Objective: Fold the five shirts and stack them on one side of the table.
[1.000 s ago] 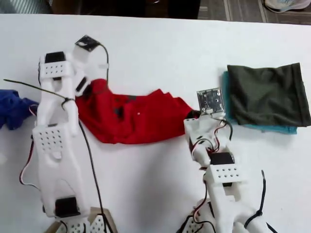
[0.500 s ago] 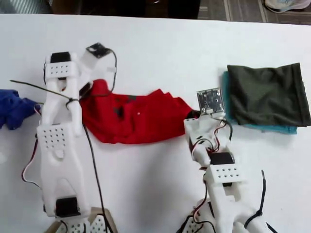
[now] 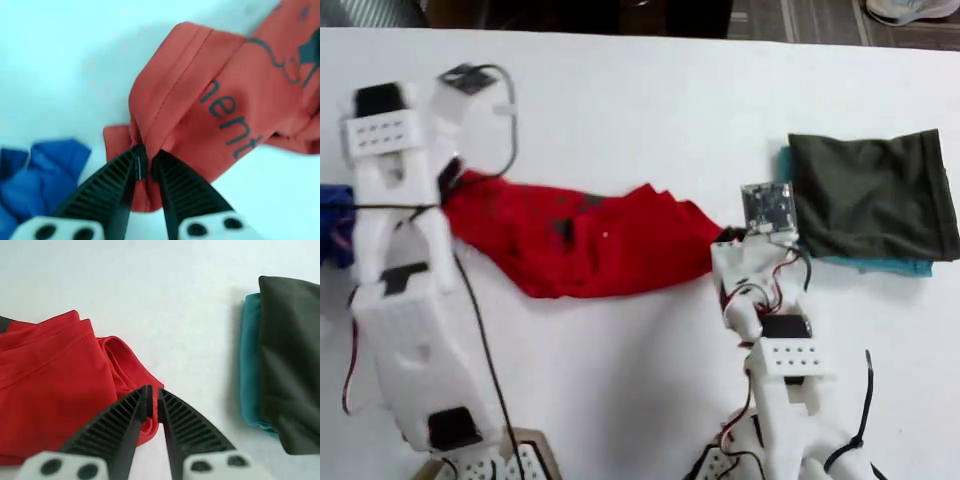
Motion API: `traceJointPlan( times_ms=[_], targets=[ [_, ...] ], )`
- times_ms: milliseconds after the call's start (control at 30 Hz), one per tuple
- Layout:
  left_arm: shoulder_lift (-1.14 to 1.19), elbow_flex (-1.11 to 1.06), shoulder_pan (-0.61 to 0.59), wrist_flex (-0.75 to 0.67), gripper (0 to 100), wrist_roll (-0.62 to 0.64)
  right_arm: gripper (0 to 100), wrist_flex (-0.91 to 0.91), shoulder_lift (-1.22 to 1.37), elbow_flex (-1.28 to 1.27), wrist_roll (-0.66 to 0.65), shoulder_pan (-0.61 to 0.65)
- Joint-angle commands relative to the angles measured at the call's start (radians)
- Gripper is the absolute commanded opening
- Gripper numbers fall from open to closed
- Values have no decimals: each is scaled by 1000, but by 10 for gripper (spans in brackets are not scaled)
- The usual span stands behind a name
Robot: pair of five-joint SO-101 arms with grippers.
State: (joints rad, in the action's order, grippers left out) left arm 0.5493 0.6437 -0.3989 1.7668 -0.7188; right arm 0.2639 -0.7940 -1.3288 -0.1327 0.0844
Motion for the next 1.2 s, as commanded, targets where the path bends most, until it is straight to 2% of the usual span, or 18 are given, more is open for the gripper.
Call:
traceJointPlan(
  times_ms=[0, 133, 267, 500, 600, 733, 867, 1033, 1167],
  targets=[
    [-206, -205, -31, 14, 27, 9, 22, -2, -4, 12, 0, -13],
    [-379, -374, 35, -35, 27, 17, 22, -4, -4, 12, 0, -13],
    [-519, -420, 170, -101, 27, 72, 22, -4, -4, 12, 0, -13],
    [-512, -421, 427, -282, 27, 190, 22, -4, -5, 12, 0, -35],
    [-465, -410, 548, -322, 27, 235, 22, -28, -5, 21, 2, -114],
    [-408, -410, 697, -439, 26, 265, 22, -79, -10, 43, 43, -280],
    [-353, -410, 829, -545, 26, 287, 23, 81, -61, 115, 54, -438],
    [-273, -410, 893, -657, 26, 318, 23, 220, -150, 133, 52, -561],
    [-190, -410, 904, -727, 27, 330, 23, 289, -213, 132, 52, -585]
  ],
)
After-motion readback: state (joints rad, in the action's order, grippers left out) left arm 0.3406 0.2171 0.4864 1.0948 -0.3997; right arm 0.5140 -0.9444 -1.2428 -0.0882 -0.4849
